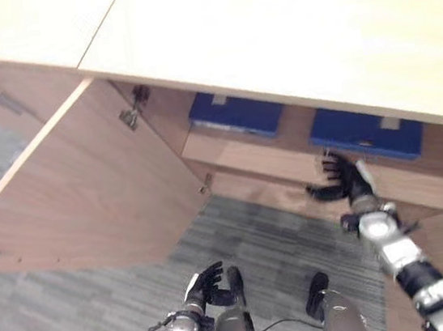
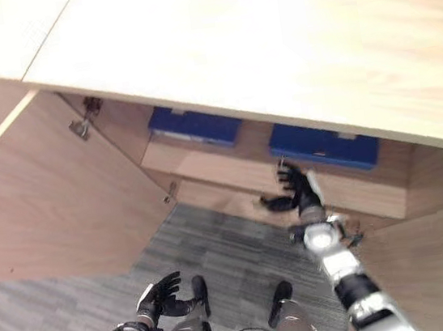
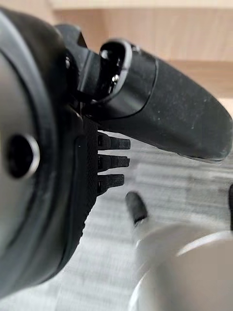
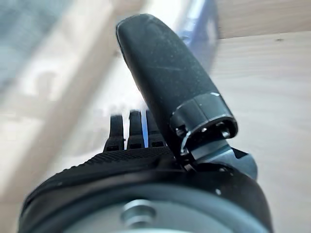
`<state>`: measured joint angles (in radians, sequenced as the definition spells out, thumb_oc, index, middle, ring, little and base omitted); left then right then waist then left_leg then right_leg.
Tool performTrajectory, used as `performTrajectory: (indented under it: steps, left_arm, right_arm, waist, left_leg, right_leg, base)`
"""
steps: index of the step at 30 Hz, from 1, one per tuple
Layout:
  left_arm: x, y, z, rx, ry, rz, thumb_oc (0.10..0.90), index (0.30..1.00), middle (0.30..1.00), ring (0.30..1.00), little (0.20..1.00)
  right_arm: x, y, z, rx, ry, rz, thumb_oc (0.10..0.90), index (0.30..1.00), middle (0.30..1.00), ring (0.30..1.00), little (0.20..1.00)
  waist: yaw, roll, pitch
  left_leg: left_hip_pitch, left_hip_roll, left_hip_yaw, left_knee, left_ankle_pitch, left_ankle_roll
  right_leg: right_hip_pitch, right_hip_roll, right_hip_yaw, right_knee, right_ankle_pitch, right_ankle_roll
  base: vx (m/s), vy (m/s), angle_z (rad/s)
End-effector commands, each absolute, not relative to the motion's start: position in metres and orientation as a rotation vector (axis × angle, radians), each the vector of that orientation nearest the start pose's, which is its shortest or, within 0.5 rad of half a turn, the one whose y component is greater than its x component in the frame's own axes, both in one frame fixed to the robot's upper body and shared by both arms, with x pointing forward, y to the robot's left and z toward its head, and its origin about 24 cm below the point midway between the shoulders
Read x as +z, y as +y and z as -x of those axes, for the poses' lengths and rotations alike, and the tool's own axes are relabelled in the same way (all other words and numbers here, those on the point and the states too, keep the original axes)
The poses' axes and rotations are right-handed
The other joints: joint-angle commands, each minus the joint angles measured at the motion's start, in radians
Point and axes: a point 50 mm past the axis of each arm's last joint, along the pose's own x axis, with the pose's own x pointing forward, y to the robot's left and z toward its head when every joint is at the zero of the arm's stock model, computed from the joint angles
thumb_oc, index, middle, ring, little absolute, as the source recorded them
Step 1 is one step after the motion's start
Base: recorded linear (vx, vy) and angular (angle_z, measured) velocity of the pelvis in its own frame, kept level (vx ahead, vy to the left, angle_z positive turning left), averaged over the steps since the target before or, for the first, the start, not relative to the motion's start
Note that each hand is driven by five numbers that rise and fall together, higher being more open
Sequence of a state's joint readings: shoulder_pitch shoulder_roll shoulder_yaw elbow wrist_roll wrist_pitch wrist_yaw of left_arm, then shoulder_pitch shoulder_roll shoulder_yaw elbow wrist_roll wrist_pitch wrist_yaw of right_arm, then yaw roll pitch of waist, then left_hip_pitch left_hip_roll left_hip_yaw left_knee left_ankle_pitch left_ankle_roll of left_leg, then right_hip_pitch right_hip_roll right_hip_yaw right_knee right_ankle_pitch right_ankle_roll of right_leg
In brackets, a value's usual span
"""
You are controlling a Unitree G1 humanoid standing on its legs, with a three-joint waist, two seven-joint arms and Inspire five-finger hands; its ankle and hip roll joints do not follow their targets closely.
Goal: Put the empty folder in the office cabinet
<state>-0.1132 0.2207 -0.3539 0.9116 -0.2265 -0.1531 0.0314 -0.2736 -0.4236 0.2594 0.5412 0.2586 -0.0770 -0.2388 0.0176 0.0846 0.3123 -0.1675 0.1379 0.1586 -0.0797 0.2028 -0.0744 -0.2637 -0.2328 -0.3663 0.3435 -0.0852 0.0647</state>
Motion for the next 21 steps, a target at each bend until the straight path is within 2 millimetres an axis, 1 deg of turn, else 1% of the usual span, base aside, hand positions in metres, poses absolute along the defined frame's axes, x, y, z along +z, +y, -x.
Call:
performTrajectory:
  steps: [1, 4, 5, 6, 8, 9, 10, 11, 12, 13, 14, 15, 16, 17, 18, 21]
  left_arm:
    - [-0.106, 0.169, -0.212, -0.135, 0.637, -0.203, 0.8, 0.9, 0.9, 0.9, 0.9]
    - [-0.107, 0.17, -0.212, -0.126, 0.641, -0.203, 0.8, 0.9, 0.9, 0.9, 0.9]
    - [-0.106, 0.168, -0.213, -0.126, 0.636, -0.19, 0.8, 0.9, 0.9, 0.9, 0.9]
    - [-0.106, 0.168, -0.213, -0.127, 0.637, -0.191, 0.8, 0.9, 0.9, 0.9, 0.9]
    - [-0.105, 0.168, -0.212, -0.118, 0.63, -0.179, 0.8, 0.9, 0.9, 0.9, 0.9]
    - [-0.103, 0.168, -0.212, -0.106, 0.616, -0.171, 0.8, 0.9, 0.9, 0.9, 0.9]
    - [-0.103, 0.169, -0.212, -0.106, 0.617, -0.171, 0.8, 0.9, 0.9, 0.9, 0.9]
    - [-0.102, 0.171, -0.212, -0.089, 0.608, -0.165, 0.8, 0.9, 0.9, 0.9, 0.9]
    - [-0.101, 0.175, -0.213, -0.078, 0.605, -0.17, 0.8, 0.9, 0.9, 0.9, 0.9]
    - [-0.101, 0.177, -0.211, -0.071, 0.601, -0.16, 0.8, 0.9, 0.9, 0.9, 0.9]
    - [-0.101, 0.177, -0.211, -0.071, 0.602, -0.16, 0.8, 0.9, 0.9, 0.9, 0.9]
    - [-0.101, 0.182, -0.211, -0.07, 0.607, -0.174, 0.8, 0.9, 0.9, 0.9, 0.9]
    - [-0.103, 0.184, -0.209, -0.064, 0.619, -0.176, 0.8, 0.9, 0.9, 0.9, 0.9]
    - [-0.103, 0.186, -0.208, -0.05, 0.625, -0.177, 0.8, 0.9, 0.9, 0.9, 0.9]
    - [-0.105, 0.19, -0.206, -0.029, 0.636, -0.171, 0.8, 0.9, 0.9, 0.9, 0.9]
    - [-0.106, 0.191, -0.203, -0.016, 0.645, -0.155, 0.8, 0.9, 0.9, 0.9, 0.9]
  right_arm:
    - [0.048, -0.223, -0.309, -0.108, 0.012, 0.261, 0.8, 0.9, 0.9, 0.9, 0.9]
    - [0.011, -0.218, -0.284, -0.074, 0.138, 0.234, 0.8, 0.9, 0.9, 0.9, 0.9]
    - [-0.009, -0.216, -0.268, -0.066, 0.21, 0.207, 0.8, 0.9, 0.9, 0.9, 0.9]
    - [-0.009, -0.216, -0.267, -0.066, 0.212, 0.206, 0.8, 0.9, 0.9, 0.9, 0.9]
    - [-0.025, -0.218, -0.251, -0.08, 0.274, 0.182, 0.8, 0.9, 0.9, 0.9, 0.9]
    - [-0.036, -0.214, -0.24, -0.075, 0.319, 0.159, 0.8, 0.9, 0.9, 0.9, 0.9]
    - [-0.036, -0.214, -0.24, -0.075, 0.32, 0.158, 0.8, 0.9, 0.9, 0.9, 0.9]
    - [-0.041, -0.214, -0.235, -0.081, 0.342, 0.15, 0.8, 0.9, 0.9, 0.9, 0.9]
    - [-0.047, -0.216, -0.229, -0.093, 0.366, 0.138, 0.8, 0.9, 0.9, 0.9, 0.9]
    - [-0.062, -0.217, -0.214, -0.103, 0.441, 0.112, 0.8, 0.9, 0.9, 0.9, 0.9]
    - [-0.062, -0.217, -0.214, -0.103, 0.442, 0.111, 0.8, 0.9, 0.9, 0.9, 0.9]
    - [-0.072, -0.216, -0.205, -0.095, 0.49, 0.122, 0.8, 0.9, 0.9, 0.9, 0.9]
    - [-0.078, -0.215, -0.198, -0.084, 0.527, 0.144, 0.8, 0.9, 0.9, 0.9, 0.9]
    - [-0.084, -0.214, -0.192, -0.079, 0.558, 0.153, 0.8, 0.9, 0.9, 0.9, 0.9]
    - [-0.088, -0.215, -0.188, -0.076, 0.581, 0.166, 0.8, 0.9, 0.9, 0.9, 0.9]
    - [-0.089, -0.216, -0.187, -0.038, 0.586, 0.232, 0.8, 0.9, 0.9, 0.9, 0.9]
  waist:
    - [-0.009, -0.004, -0.079]
    - [-0.035, -0.011, -0.113]
    - [-0.05, -0.012, -0.125]
    - [-0.05, -0.013, -0.125]
    - [-0.064, -0.014, -0.14]
    - [-0.079, -0.021, -0.136]
    - [-0.076, -0.023, -0.136]
    - [-0.083, -0.02, -0.129]
    - [-0.088, -0.022, -0.132]
    - [-0.097, -0.034, -0.139]
    - [-0.096, -0.034, -0.139]
    - [-0.085, -0.054, -0.159]
    - [-0.074, -0.062, -0.168]
    - [-0.063, -0.067, -0.176]
    - [-0.05, -0.068, -0.182]
    - [-0.026, -0.073, -0.182]
  left_leg:
    - [0.141, 0.03, 0.033, -0.007, -0.128, -0.081]
    - [0.178, 0.027, 0.046, -0.008, -0.14, -0.075]
    - [0.203, 0.023, 0.05, -0.008, -0.152, -0.063]
    - [0.205, 0.022, 0.05, -0.008, -0.152, -0.063]
    - [0.237, 0.013, 0.048, -0.008, -0.172, -0.049]
    - [0.264, 0.013, 0.048, -0.008, -0.179, -0.038]
    - [0.266, 0.011, 0.051, -0.008, -0.179, -0.038]
    - [0.269, 0.022, 0.043, -0.008, -0.171, -0.036]
    - [0.271, 0.025, 0.033, -0.008, -0.171, -0.036]
    - [0.265, 0.013, -0.004, -0.002, -0.164, -0.028]
    - [0.268, 0.014, -0.003, -0.003, -0.165, -0.028]
    - [0.249, -0.003, -0.032, -0.002, -0.16, -0.034]
    - [0.247, -0.002, -0.04, -0.002, -0.158, -0.04]
    - [0.237, 0.002, -0.053, -0.007, -0.146, -0.052]
    - [0.214, 0.014, -0.071, -0.008, -0.122, -0.072]
    - [0.162, 0.033, -0.107, -0.008, -0.086, -0.112]
  right_leg:
    - [0.053, 0.005, 0.093, -0.074, 0.006, 0.112]
    - [0.089, 0.002, 0.094, -0.09, 0.016, 0.119]
    - [0.099, -0.003, 0.095, -0.071, 0.017, 0.126]
    - [0.1, -0.004, 0.096, -0.069, 0.016, 0.127]
    - [0.102, -0.012, 0.103, -0.008, 0.023, 0.151]
    - [0.082, -0.013, 0.144, 0.089, 0.077, 0.195]
    - [0.079, -0.014, 0.148, 0.094, 0.074, 0.195]
    - [0.065, 0.013, 0.193, 0.133, 0.086, 0.197]
    - [0.07, 0.049, 0.261, 0.13, 0.056, 0.197]
    - [0.114, 0.117, 0.398, 0.051, -0.013, 0.179]
    - [0.117, 0.118, 0.398, 0.049, -0.013, 0.178]
    - [0.195, 0.128, 0.421, -0.111, -0.032, 0.136]
    - [0.212, 0.118, 0.397, -0.145, -0.036, 0.128]
    - [0.232, 0.121, 0.38, -0.172, -0.037, 0.122]
    - [0.254, 0.129, 0.369, -0.204, -0.036, 0.117]
    - [0.299, 0.116, 0.292, -0.258, -0.035, 0.109]
  base:
    - [0.05, 0.033, -0.19]
    - [0.06, 0.065, -0.35]
    - [0.05, 0.072, -0.22]
    - [0.03, 0.087, -0.19]
    - [0.02, 0.068, -0.09]
    - [0.0, 0.039, -0.05]
    - [-0.06, -0.007, 0.03]
    - [-0.06, -0.068, 0.29]
    - [-0.06, -0.091, 0.35]
    - [-0.01, -0.062, 0.51]
    - [0.0, -0.119, 0.68]
    - [-0.01, -0.154, 1.0]
    - [-0.06, -0.241, 1.06]
    - [-0.13, -0.236, 0.77]
    - [-0.15, -0.224, 0.57]
    - [-0.13, -0.152, 0.96]
